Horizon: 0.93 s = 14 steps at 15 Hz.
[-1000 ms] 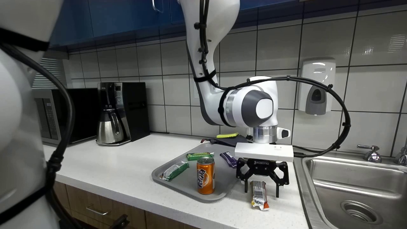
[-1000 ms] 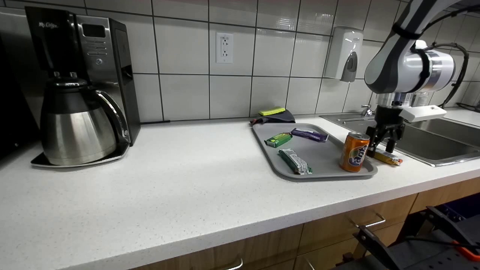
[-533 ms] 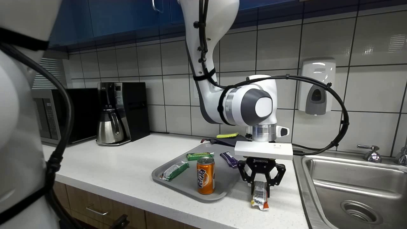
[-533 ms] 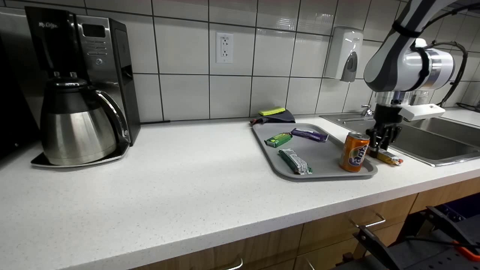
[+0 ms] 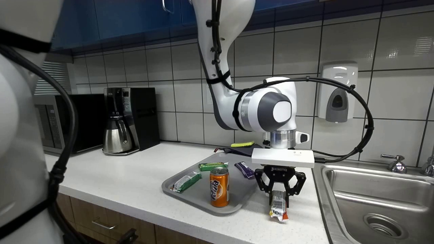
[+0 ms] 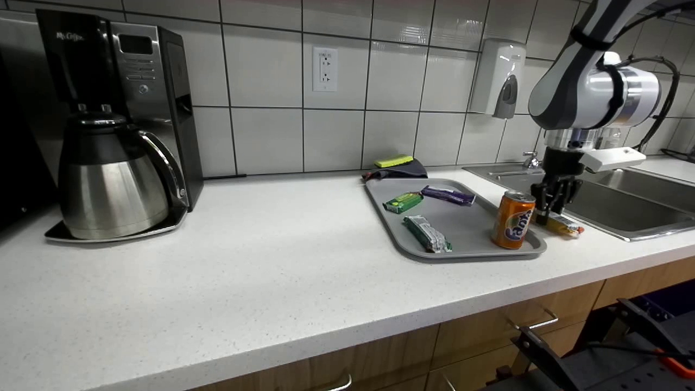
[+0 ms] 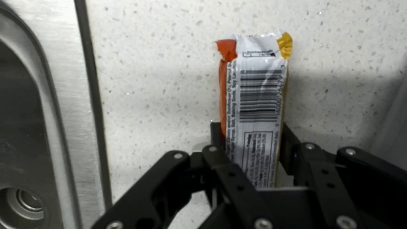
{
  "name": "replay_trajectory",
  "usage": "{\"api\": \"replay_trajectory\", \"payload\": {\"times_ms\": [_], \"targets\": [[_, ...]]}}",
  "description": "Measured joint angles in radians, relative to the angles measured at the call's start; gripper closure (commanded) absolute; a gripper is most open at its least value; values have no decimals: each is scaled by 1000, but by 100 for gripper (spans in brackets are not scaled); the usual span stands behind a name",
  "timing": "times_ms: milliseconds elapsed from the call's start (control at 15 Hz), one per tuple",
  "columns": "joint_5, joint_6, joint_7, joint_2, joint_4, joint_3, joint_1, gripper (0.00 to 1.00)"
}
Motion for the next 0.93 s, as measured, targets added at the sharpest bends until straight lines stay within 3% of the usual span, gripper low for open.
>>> {"api": "replay_trajectory", "payload": {"times_ms": [933], "targets": [[23, -1, -48, -65, 4, 104, 23, 82]]}}
